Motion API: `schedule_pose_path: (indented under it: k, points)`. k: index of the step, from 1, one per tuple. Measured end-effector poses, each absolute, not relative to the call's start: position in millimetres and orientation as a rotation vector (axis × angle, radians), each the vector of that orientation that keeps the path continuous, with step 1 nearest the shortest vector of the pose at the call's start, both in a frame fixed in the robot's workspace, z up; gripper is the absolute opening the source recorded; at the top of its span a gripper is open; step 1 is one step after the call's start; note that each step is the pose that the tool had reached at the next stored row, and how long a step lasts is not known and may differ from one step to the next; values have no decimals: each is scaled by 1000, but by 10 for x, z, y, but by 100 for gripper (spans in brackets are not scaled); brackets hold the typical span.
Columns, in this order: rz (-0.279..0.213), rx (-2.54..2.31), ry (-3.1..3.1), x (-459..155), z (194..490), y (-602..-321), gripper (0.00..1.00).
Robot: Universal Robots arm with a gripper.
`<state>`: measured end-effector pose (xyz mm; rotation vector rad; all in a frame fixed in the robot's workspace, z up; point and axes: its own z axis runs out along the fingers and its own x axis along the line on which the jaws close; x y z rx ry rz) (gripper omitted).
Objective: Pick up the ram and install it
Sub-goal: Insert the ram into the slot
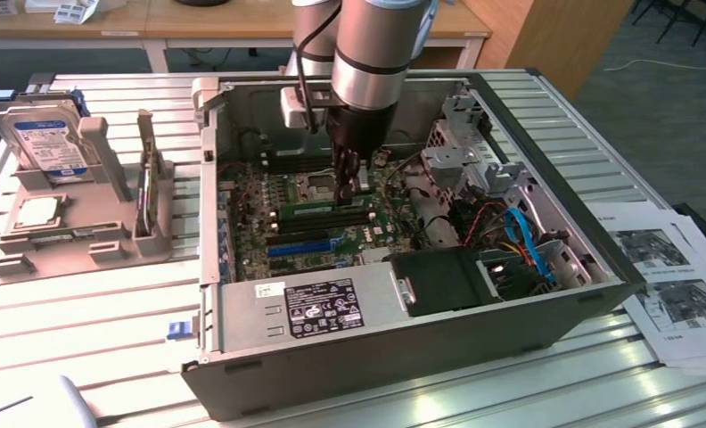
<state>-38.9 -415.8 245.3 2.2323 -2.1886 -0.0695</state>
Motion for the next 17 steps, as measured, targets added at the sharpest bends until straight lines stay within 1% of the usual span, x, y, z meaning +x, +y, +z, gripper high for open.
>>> schedule_pose_path:
  k: [8, 17]
  points:
    - [-90, 2240, -2199, -387, 2437, -4158, 12]
    - [-89, 2238, -2198, -385, 2437, -4161, 12]
